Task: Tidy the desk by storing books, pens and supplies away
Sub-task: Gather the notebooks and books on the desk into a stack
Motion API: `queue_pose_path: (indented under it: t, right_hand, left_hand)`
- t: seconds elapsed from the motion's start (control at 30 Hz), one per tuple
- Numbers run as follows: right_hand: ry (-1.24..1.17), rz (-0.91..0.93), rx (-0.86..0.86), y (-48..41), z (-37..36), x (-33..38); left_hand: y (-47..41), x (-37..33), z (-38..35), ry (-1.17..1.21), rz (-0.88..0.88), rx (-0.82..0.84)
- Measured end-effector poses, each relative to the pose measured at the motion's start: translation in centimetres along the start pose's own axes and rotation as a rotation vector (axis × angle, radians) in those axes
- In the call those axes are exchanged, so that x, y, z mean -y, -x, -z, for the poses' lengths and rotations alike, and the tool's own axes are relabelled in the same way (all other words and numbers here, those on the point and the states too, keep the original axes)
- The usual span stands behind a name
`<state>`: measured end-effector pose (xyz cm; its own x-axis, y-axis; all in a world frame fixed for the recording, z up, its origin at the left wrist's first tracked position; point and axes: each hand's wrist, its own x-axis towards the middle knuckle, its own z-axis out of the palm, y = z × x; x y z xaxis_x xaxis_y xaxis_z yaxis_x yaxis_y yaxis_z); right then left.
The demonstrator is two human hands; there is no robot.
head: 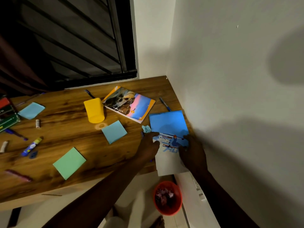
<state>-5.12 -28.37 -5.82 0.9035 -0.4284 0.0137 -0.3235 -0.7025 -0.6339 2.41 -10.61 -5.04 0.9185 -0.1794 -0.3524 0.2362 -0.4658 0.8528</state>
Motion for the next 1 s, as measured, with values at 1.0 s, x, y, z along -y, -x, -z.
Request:
queue_pose_path:
  t: [1.0]
  right_hand:
    - [-0.411, -0.338, 0.274, -14.3, -12.8, 18.2]
  left_hand:
    - [-26.9, -3.2, 19.4, -0.904, -0.453, 0.205]
